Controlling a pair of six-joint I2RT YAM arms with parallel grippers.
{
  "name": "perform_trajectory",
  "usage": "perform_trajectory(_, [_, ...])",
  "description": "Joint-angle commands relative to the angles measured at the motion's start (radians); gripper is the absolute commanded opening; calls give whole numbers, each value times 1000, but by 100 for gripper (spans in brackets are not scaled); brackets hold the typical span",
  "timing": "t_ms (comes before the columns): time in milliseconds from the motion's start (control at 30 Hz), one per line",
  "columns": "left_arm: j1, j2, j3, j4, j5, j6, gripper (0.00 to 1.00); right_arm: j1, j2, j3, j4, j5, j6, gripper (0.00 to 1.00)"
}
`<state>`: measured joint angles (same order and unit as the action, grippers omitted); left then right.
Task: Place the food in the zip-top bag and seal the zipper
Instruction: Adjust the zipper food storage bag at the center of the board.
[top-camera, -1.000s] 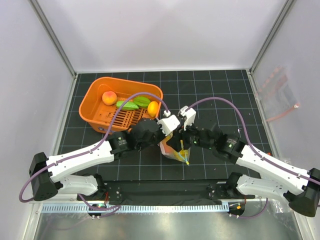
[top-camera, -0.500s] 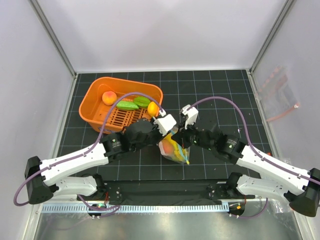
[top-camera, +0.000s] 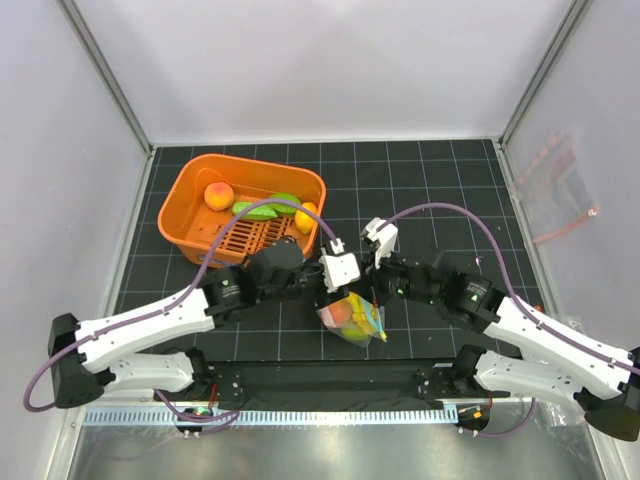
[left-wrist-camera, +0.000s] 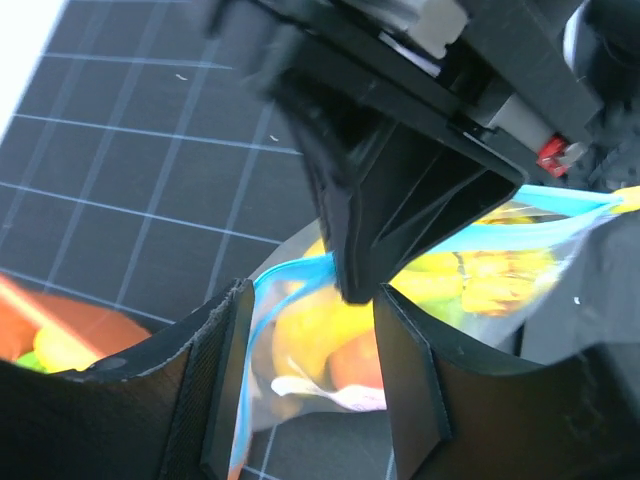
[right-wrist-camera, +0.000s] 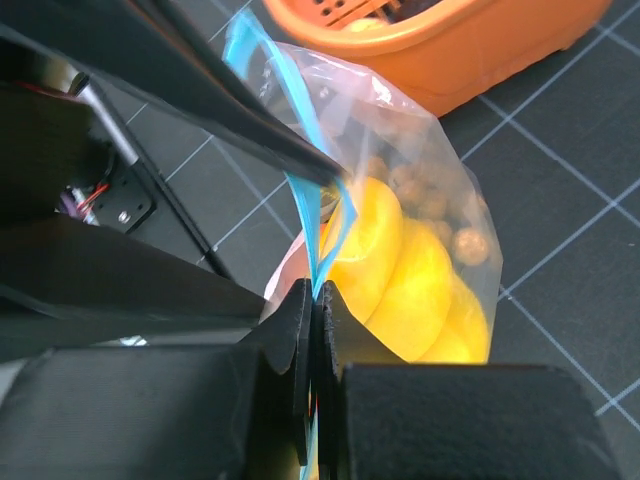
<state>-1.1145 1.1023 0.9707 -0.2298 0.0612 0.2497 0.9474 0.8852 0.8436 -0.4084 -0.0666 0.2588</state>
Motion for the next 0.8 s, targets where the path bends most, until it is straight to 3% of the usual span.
perform_trajectory(0, [-27,65,72,-69,51,49,54,8,-29,41,34,-88,-30,1])
perform_trajectory(267, [-28,42,56,-56,-46,53,53,8,-6,45,29,-136,-35,1])
perform_trajectory(567, [-50,-38,34,-69,-40,59,67,43,15,55,23,-164,-58,1])
perform_trajectory(767, [-71,2,69,-141,-86,68,68,56,1,52,29,-176,-64,1])
